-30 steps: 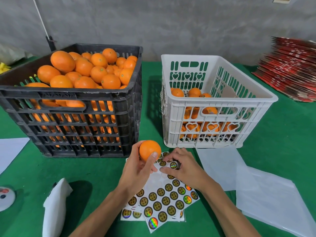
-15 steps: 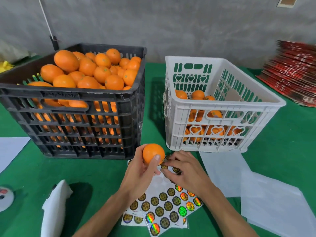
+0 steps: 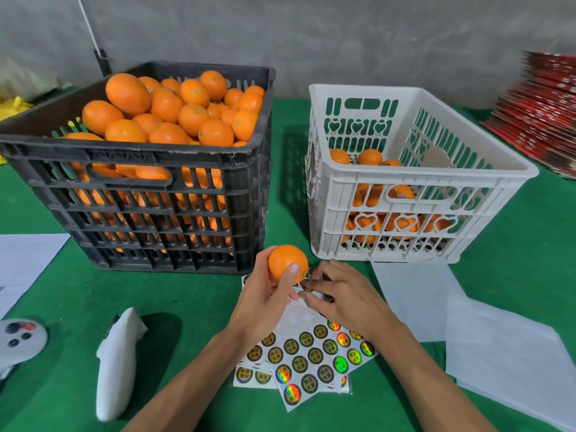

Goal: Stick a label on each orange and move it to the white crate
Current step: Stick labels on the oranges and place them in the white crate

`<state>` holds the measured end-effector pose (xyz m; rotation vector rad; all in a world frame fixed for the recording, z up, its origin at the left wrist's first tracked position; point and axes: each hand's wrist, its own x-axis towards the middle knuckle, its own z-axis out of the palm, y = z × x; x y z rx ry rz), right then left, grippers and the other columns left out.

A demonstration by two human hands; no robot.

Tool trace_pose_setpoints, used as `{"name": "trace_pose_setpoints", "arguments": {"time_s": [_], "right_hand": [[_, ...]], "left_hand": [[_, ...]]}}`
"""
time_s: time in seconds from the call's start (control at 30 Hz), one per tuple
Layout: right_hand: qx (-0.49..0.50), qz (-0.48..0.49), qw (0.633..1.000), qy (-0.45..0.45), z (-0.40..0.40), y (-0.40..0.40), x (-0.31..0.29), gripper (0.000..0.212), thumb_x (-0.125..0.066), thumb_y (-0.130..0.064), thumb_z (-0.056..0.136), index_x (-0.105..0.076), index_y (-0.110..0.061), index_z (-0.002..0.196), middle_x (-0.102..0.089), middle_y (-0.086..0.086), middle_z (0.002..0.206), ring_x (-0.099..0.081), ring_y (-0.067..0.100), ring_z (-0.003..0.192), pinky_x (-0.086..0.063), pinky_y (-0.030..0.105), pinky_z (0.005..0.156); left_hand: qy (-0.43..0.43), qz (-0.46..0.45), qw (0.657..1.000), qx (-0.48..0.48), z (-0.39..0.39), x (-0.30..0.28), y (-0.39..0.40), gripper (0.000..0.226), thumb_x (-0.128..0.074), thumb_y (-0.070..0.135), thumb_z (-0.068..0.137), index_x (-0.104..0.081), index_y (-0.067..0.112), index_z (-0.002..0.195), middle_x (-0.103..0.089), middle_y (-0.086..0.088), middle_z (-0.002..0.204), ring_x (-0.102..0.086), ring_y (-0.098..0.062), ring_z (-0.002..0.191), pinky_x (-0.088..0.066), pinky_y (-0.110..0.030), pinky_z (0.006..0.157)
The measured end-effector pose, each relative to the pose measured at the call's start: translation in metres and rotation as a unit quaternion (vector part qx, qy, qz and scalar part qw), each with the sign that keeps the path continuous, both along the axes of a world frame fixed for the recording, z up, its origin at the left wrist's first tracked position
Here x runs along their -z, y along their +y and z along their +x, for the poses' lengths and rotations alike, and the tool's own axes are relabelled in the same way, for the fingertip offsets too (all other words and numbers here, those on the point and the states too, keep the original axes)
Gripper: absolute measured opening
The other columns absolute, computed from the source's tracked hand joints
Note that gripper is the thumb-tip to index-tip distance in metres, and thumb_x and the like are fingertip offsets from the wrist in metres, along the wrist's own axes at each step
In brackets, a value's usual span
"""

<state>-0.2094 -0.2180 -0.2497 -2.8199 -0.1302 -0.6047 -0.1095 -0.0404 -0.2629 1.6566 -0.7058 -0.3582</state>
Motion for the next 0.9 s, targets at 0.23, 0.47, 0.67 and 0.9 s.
{"name": "trace_pose_setpoints", "arguments": {"time_s": [0.23, 0.47, 0.67, 0.9], "right_hand": [[0.01, 0.061, 0.998, 0.022, -0.003, 0.004, 0.001, 0.026, -0.063, -0.033, 0.1, -0.082, -0.015, 0.102, -0.063, -0.004, 0.096, -0.056, 0.014, 0.091, -0.049, 0.031, 0.076], [0.154, 0.403, 0.901, -0.054, 0.006, 0.011, -0.003, 0.013, -0.07, -0.02, 0.095, -0.079, -0.023, 0.086, -0.064, -0.006, 0.088, -0.062, 0.012, 0.085, -0.052, 0.032, 0.081], [0.127, 0.255, 0.947, -0.151, 0.008, 0.051, -0.027, 0.016, -0.064, -0.025, 0.101, -0.078, -0.018, 0.104, -0.058, -0.01, 0.099, -0.061, 0.012, 0.093, -0.052, 0.03, 0.077], [0.107, -0.051, 0.983, -0.142, -0.006, 0.058, -0.071, 0.068, -0.057, -0.042, 0.093, -0.044, -0.011, 0.152, -0.045, 0.002, 0.156, -0.046, 0.014, 0.14, -0.039, 0.031, 0.116]], "left_hand": [[-0.001, -0.007, 1.0, 0.004, 0.0, 0.001, 0.0, 0.058, -0.049, 0.078, 0.091, -0.041, 0.042, 0.135, -0.072, 0.002, 0.096, -0.074, -0.011, 0.078, -0.054, -0.018, 0.07], [0.005, 0.008, 1.0, 0.0, 0.002, 0.006, -0.001, 0.055, -0.046, 0.083, 0.089, -0.039, 0.05, 0.133, -0.073, 0.002, 0.094, -0.073, -0.01, 0.08, -0.053, -0.024, 0.073], [0.025, -0.017, 1.0, 0.006, -0.001, -0.001, 0.001, 0.057, -0.048, 0.078, 0.092, -0.043, 0.042, 0.136, -0.071, 0.007, 0.092, -0.069, -0.008, 0.076, -0.052, -0.022, 0.072], [0.104, -0.128, 0.986, 0.034, -0.01, -0.065, -0.007, 0.044, -0.053, 0.059, 0.101, -0.054, 0.034, 0.137, -0.071, 0.009, 0.117, -0.07, -0.013, 0.11, -0.057, -0.029, 0.09]]}}
